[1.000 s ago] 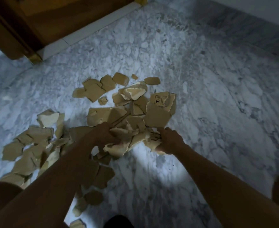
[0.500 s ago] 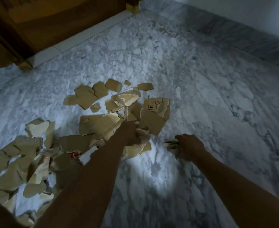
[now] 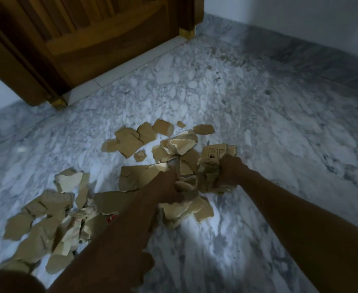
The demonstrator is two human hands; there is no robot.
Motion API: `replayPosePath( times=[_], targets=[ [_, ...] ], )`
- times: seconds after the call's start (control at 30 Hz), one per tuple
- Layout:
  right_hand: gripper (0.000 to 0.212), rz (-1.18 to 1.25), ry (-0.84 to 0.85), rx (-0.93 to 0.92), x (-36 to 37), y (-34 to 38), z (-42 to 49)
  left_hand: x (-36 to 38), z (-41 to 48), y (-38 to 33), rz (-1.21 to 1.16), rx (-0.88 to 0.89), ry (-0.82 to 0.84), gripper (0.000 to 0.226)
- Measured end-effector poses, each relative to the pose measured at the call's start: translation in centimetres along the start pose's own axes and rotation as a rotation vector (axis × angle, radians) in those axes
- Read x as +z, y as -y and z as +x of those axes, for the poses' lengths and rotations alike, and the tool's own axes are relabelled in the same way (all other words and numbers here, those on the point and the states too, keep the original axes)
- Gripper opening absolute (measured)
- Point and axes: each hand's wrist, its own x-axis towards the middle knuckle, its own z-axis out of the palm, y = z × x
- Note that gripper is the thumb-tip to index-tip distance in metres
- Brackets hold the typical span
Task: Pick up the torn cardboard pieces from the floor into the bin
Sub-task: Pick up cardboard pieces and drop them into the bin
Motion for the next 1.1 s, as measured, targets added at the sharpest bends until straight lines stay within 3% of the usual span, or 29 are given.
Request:
replayPosePath(
  times=[0.13, 0.23, 0.33, 0.47, 0.5, 0.6, 0.67, 0.77, 0.93, 1.1],
  targets=[
    [0.063, -0.088, -0.066, 0.043, 3.1, 0.9, -1.0, 1.1, -0.6, 1.5, 0.012, 0.005, -0.048, 0.056],
    [0.076, -0.146, -0.07, 0.032, 3.2, 0.7, -1.2, 1.3, -0.4, 2.1, 0.036, 0.003, -0.048, 0.064],
    [0.083, -0.08, -0.144, -0.017, 2.7, 0.2, -2.0, 1.1, -0.5, 1.8, 0.002, -0.011, -0.005, 0.059],
    [0.097, 0.234, -0.174, -0.12, 0.5, -0.5, -3.9, -0.4, 0.0, 2.1, -0.052, -0.083, 0.031, 0.035],
    [0.096, 0.234, -0.165, -0.118, -0.4, -1.1, -4.2, -1.0, 0.3, 2.0, -0.047, -0.089, 0.049, 0.033],
    [0.06, 0.005, -0.133, -0.075, -3.8, -2.9, -5.1, -2.4, 1.2, 1.1, -0.037, -0.081, 0.086, 0.03],
    [0.047, -0.139, -0.082, -0.026, -4.9, -3.9, -5.4, -2.4, 2.1, 0.4, -0.011, -0.069, 0.07, 0.032],
    [0.05, -0.208, -0.079, 0.041, -2.6, -5.6, -5.6, -0.7, 2.9, 0.0, 0.019, -0.072, 0.052, 0.039],
    [0.029, -0.087, -0.297, 0.091, 3.1, -7.3, -7.1, 1.8, 3.1, 0.8, 0.013, -0.04, -0.013, 0.059],
    [0.041, -0.06, -0.294, 0.083, 3.4, -8.2, -8.1, 2.0, 2.4, 0.7, 0.011, -0.044, -0.023, 0.065]
  ],
)
